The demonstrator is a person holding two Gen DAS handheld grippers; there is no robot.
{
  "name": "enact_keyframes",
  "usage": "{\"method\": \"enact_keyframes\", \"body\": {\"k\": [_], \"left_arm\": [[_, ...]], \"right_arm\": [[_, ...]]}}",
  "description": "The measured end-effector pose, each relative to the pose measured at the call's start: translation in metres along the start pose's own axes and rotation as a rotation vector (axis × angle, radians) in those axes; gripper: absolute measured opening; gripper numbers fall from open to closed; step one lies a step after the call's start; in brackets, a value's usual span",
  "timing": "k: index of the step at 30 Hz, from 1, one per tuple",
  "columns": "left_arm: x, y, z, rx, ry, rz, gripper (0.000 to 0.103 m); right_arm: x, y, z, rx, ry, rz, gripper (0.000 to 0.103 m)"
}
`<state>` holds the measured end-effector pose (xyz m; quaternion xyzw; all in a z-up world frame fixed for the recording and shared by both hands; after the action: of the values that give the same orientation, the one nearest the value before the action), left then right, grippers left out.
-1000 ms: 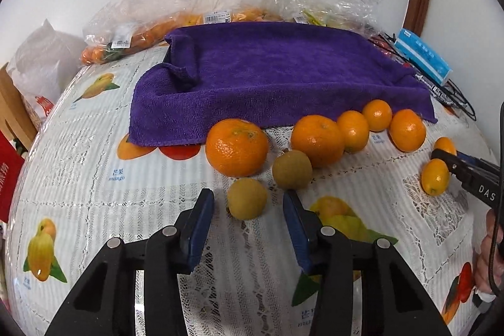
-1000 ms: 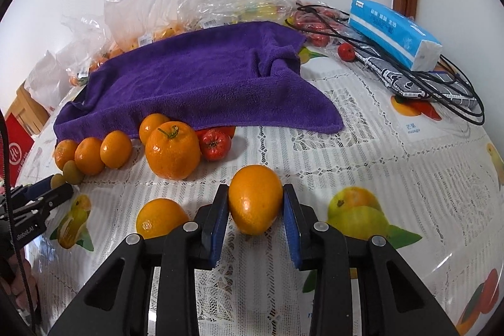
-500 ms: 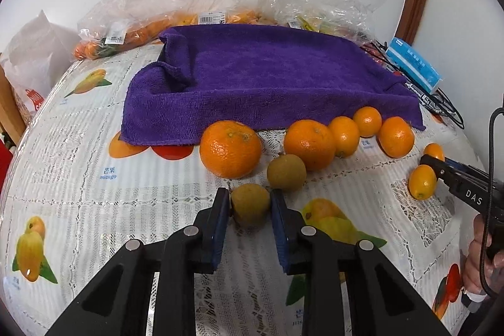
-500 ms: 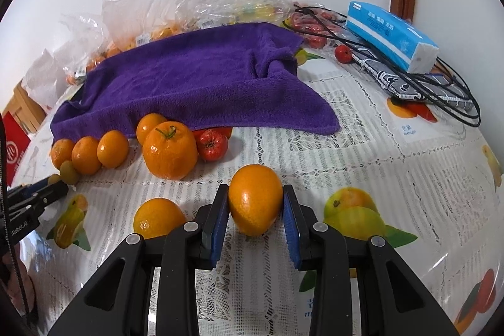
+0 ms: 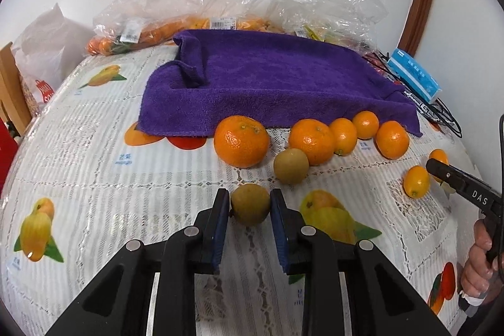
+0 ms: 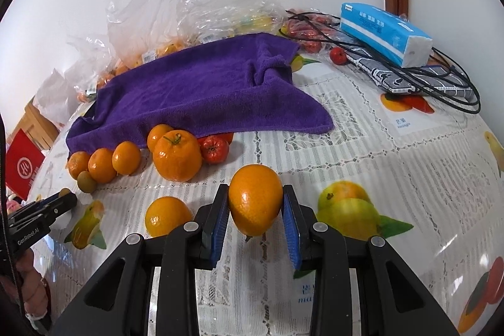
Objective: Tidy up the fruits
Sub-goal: 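Carry the orange and small fruit in both grippers over the purple towel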
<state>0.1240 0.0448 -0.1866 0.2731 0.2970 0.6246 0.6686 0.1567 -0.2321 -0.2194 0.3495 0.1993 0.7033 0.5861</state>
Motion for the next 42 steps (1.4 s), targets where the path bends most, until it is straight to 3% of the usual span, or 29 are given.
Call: {"method": "enact_keyframes", "body": {"k": [4, 9, 12, 18, 24, 32, 35, 37, 42], "left_arm": [[-0.004, 0.011, 0.002, -0.015, -0.016, 0.003, 0.025], [-0.007, 0.026, 0.018, -0.063, -0.022, 0.004, 0.025], [-0.004, 0.032, 0.036, -0.084, -0.004, -0.007, 0.025], [0.011, 0.033, 0.083, -0.156, 0.048, 0.041, 0.025], [0.022, 0.015, 0.116, -0.197, 0.094, 0.074, 0.025], [0.024, -0.026, 0.14, -0.208, 0.164, 0.014, 0.025], [0.021, -0.04, 0.139, -0.212, 0.144, 0.01, 0.025], [0.019, -0.05, 0.133, -0.2, 0.114, 0.05, 0.025], [0.021, -0.061, 0.124, -0.199, 0.107, 0.057, 0.025]], "right_arm": [[0.003, 0.013, 0.001, -0.008, -0.01, 0.015, 0.033], [0.019, 0.038, 0.015, -0.078, 0.027, 0.009, 0.033], [0.029, 0.05, 0.028, -0.105, 0.05, 0.016, 0.033], [0.049, 0.058, 0.061, -0.171, 0.09, 0.01, 0.033], [0.065, 0.047, 0.095, -0.207, 0.099, 0.038, 0.033], [0.085, 0.016, 0.137, -0.214, 0.102, 0.089, 0.033], [0.089, 0.002, 0.144, -0.206, 0.111, 0.112, 0.033], [0.088, -0.013, 0.145, -0.191, 0.114, 0.148, 0.033], [0.068, -0.047, 0.134, -0.121, 0.078, 0.117, 0.033]]}}
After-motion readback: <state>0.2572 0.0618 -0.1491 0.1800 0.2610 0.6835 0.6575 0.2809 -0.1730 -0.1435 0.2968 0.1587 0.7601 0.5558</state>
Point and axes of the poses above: each gripper's, at about its wrist camera, not at the fingertips, and y roughly against the way its jaws point, x to its left, z to its top, the point moved 2 cm from there along -y, roughly the way its jaws point, and after that the axes turned 4 degrees about -y, right-handed, at the moved point
